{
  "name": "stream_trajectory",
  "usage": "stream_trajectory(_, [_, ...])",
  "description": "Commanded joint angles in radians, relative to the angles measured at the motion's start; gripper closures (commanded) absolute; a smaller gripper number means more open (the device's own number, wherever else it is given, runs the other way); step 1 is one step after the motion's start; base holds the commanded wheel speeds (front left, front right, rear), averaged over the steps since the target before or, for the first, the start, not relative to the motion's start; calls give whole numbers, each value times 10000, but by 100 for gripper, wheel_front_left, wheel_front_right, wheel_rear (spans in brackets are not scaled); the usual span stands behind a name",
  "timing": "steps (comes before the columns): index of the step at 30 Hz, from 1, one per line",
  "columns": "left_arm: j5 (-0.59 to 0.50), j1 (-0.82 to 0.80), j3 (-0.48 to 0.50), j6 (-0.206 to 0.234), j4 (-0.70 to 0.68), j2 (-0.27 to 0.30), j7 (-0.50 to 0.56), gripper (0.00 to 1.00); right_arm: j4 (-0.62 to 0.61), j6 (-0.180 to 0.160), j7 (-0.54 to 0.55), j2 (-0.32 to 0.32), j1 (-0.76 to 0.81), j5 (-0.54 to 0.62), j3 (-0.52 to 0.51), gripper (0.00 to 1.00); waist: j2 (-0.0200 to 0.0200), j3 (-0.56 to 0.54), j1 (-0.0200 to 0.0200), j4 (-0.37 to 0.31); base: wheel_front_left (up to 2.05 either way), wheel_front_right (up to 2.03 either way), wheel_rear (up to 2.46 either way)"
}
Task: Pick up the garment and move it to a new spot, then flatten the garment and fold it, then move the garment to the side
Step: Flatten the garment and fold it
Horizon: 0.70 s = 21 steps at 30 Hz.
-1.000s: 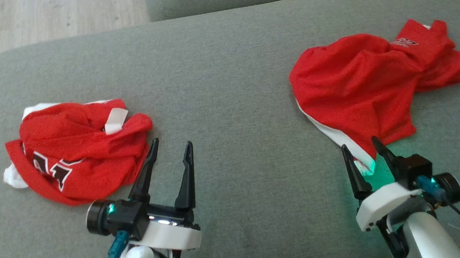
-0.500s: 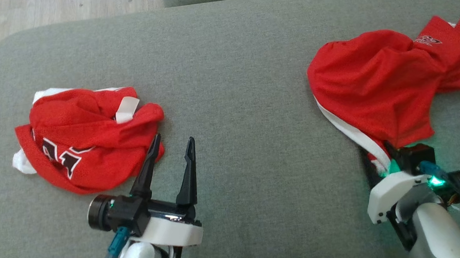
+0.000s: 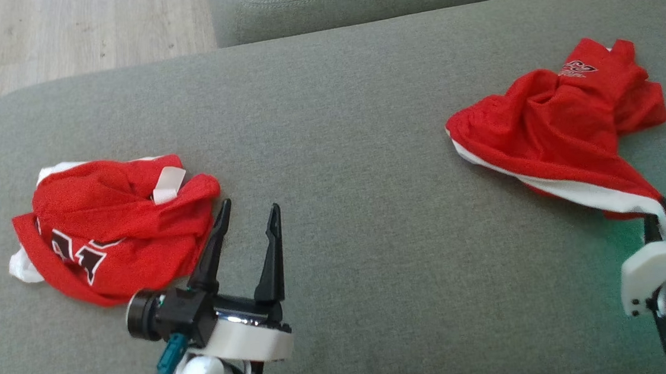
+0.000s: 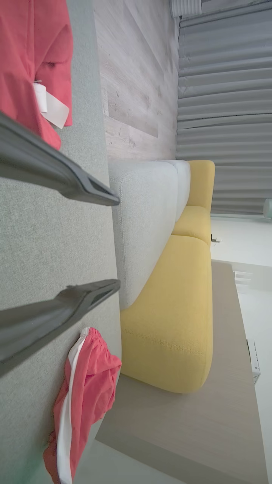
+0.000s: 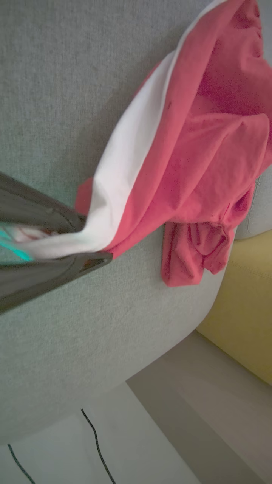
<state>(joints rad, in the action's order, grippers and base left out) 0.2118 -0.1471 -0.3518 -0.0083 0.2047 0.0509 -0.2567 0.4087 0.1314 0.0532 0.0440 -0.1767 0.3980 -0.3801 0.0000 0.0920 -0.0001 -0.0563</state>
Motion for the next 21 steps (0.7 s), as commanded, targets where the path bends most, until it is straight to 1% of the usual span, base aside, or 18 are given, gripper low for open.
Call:
stream_trajectory(1, [91, -112, 316, 70, -368, -7, -51, 0, -430, -7, 27, 62, -191, 53, 162, 0, 0, -12, 1, -16, 0, 0, 0])
stream_trajectory(4, [104, -90, 265, 92, -384, -7, -51, 0, -717, -7, -31, 62, -225, -199, 63, 0, 0, -18, 1, -24, 0, 0, 0])
stream_trajectory(7, [104, -68, 244, 85, -391, -7, -51, 0, -988, -7, -392, 62, -261, -802, 401, 0, 0, -13, 1, -11, 0, 0, 0])
stream_trajectory(11, [85, -73, 257, 61, -371, -7, -51, 0, -1419, -7, -1133, 62, -186, -1852, 1488, 0, 0, 1, 1, 23, 0, 0, 0])
stream_trajectory(15, [71, -100, 258, 60, -367, -7, -51, 0, -1784, -7, -1818, 62, 79, -2967, 3002, 0, 0, 49, 1, 72, 0, 0, 0])
stream_trajectory(18, [65, -175, 206, 39, -374, -7, -51, 0, -1919, -7, -2113, 62, 251, -3302, 3905, 0, 0, 148, 1, 178, 0, 0, 0])
stream_trajectory(21, [81, -278, 163, 25, -389, -7, -51, 0, -1854, -7, -2096, 62, 153, -3349, 4369, 0, 0, 305, 1, 332, 0, 0, 0])
